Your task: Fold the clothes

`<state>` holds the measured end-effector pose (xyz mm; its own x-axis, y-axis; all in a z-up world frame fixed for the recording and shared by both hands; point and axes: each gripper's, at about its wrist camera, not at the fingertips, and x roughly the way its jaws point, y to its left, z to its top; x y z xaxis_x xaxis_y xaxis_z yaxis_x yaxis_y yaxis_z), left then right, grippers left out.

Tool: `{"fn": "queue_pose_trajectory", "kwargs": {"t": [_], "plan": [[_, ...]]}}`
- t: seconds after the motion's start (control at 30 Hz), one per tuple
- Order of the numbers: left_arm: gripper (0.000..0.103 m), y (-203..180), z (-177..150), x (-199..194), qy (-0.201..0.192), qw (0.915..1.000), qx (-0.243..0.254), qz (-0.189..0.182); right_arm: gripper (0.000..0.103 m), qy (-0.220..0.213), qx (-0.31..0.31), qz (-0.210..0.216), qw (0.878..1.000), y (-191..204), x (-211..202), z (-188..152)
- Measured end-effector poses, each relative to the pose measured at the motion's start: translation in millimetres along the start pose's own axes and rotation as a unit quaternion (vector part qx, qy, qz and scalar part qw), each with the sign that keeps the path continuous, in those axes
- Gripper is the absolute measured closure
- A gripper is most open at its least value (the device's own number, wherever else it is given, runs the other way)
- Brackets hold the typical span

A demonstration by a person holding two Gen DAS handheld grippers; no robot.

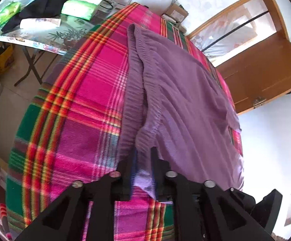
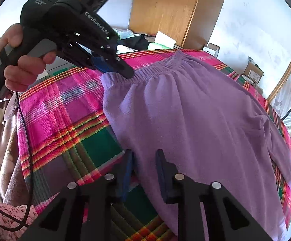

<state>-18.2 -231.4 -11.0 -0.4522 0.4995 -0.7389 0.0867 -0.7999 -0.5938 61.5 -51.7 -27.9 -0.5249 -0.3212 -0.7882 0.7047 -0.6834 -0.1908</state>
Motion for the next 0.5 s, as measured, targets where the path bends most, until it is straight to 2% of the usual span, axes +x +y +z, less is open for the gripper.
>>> {"fn": "queue_pose_trajectory", "kwargs": {"t": [0.07, 0.13, 0.2, 0.23, 0.27, 0.3, 0.33, 0.5], "plan": [[0.071, -5.4, -1.0, 4.9, 0.009, 0.9998, 0.015, -0.005, 0.079, -0.002, 0.003, 0.002, 1.000, 0.3, 0.4, -0.3], [0.071, -11.5, -0.7, 7.5, 0.012, 0.9994, 0.033, 0.004, 0.079, -0.002, 0.006, 0.005, 1.000, 0.3, 0.6, -0.4], [0.071, -13.9, 1.4, 9.5, 0.018, 0.9991, 0.036, 0.010, 0.088, -0.002, 0.010, 0.011, 1.000, 1.0, 0.9, -0.3], [0.073, -12.8, 3.1, 10.1, 0.021, 0.9993, 0.030, 0.010, 0.091, -0.002, 0.011, 0.012, 1.000, 1.7, 0.9, -0.3], [0.079, -11.6, 4.9, 10.8, 0.024, 0.9994, 0.024, 0.010, 0.095, -0.003, 0.011, 0.011, 1.000, 2.8, 0.7, -0.3], [0.091, -10.5, 6.3, 11.6, 0.027, 0.9994, 0.020, 0.011, 0.097, -0.003, 0.011, 0.011, 1.000, 3.9, 0.4, -0.4], [0.098, -9.5, 7.5, 12.5, 0.030, 0.9992, 0.020, 0.015, 0.098, -0.003, 0.011, 0.010, 1.000, 5.0, 0.2, -0.5], [0.099, 1.3, 8.5, 6.8, 0.021, 0.9998, -0.004, 0.002, 0.100, -0.011, 0.010, 0.021, 1.000, 8.5, -3.6, -0.1]]}}
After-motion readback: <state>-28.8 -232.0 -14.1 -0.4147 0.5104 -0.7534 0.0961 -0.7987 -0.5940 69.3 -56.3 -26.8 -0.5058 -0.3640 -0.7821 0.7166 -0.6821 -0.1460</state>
